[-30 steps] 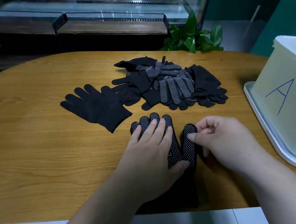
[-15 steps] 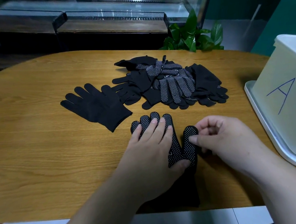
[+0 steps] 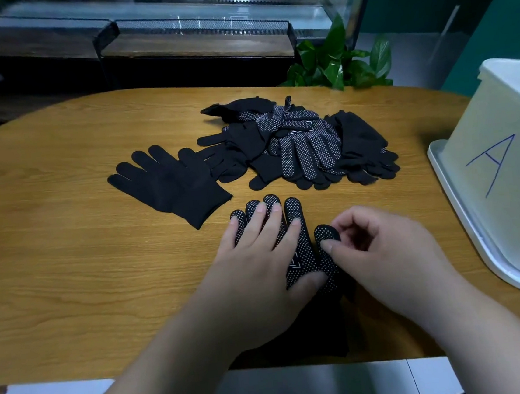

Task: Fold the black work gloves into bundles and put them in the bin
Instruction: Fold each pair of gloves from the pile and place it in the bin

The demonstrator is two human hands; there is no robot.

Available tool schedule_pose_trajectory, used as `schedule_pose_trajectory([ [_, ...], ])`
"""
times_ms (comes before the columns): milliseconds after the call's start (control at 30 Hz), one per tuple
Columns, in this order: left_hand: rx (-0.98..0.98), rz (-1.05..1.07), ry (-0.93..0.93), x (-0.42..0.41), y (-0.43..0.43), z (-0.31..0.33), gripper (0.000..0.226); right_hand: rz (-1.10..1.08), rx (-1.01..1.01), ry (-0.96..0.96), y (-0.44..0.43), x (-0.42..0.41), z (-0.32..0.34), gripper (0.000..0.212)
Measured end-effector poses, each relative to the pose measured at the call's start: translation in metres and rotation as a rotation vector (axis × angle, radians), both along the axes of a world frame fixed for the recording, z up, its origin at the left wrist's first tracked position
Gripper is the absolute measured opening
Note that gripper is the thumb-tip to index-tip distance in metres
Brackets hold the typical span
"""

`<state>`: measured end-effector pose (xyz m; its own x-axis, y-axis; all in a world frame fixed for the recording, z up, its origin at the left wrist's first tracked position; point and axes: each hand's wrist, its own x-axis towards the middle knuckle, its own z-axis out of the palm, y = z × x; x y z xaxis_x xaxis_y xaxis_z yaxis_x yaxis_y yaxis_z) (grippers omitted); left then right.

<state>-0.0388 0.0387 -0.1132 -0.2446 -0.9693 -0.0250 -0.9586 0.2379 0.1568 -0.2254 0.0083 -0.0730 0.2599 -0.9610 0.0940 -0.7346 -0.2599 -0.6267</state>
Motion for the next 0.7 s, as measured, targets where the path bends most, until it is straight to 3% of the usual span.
schedule_pose_trajectory([
  [333, -0.003, 0.132, -0.025, -0.008, -0.001, -0.005, 0.083, 0.075, -0.195, -0.021, 0.015, 0.004, -0.002, 0.009],
  [700, -0.002, 0.16, 0.05, -0.009, 0.001, -0.002, 0.084, 0.087, -0.203, 0.014, 0.015, 0.013, -0.009, 0.009],
])
